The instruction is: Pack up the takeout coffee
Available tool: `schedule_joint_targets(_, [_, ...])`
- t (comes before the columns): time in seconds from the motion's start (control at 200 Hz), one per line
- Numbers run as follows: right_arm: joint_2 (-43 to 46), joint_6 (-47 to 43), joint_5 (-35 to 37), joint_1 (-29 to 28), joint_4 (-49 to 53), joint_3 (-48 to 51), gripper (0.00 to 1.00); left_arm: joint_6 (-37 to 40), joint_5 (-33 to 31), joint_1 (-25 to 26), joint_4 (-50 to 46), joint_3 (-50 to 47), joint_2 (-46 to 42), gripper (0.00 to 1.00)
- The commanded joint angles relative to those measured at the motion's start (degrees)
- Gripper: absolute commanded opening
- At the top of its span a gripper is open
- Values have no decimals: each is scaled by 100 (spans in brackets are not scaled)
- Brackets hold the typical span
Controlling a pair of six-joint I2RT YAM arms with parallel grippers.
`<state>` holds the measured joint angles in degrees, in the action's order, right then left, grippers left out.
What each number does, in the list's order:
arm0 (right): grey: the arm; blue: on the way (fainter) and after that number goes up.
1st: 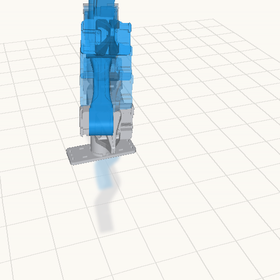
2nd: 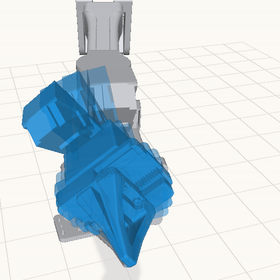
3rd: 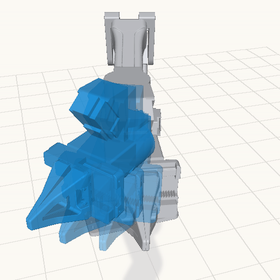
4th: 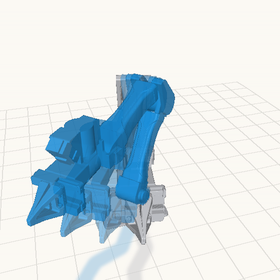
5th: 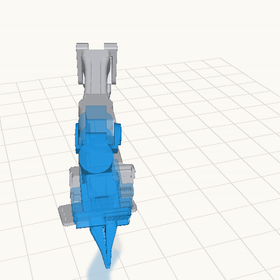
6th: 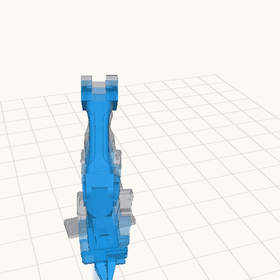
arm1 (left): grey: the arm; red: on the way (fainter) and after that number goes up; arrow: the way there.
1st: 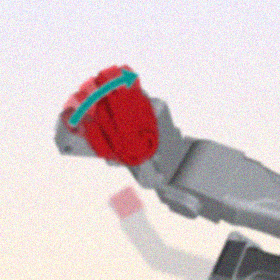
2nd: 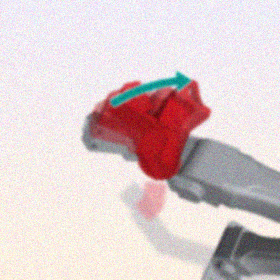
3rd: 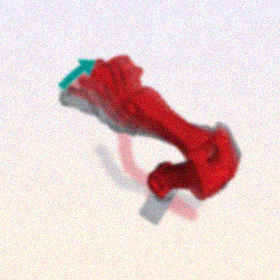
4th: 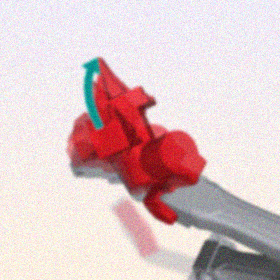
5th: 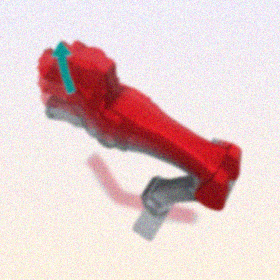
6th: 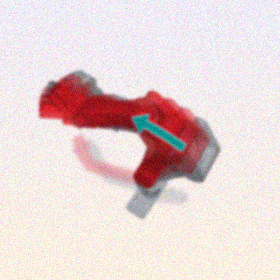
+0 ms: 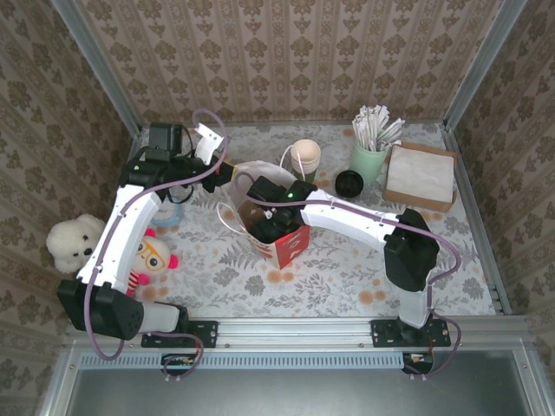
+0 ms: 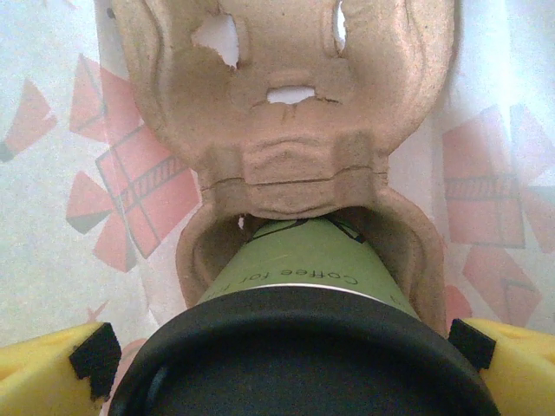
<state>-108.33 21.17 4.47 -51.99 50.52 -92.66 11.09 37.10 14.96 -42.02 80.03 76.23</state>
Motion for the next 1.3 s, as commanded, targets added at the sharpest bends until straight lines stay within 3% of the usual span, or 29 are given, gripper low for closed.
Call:
schedule_joint_targets(0.0, [243,-11,44,16,-100,-55,100,1,36,12,-120,217,-139,0])
schedule_joint_targets(1.295, [344,-98,294,-34,65,-222,100,62,-364,7,-271,232,-25,0])
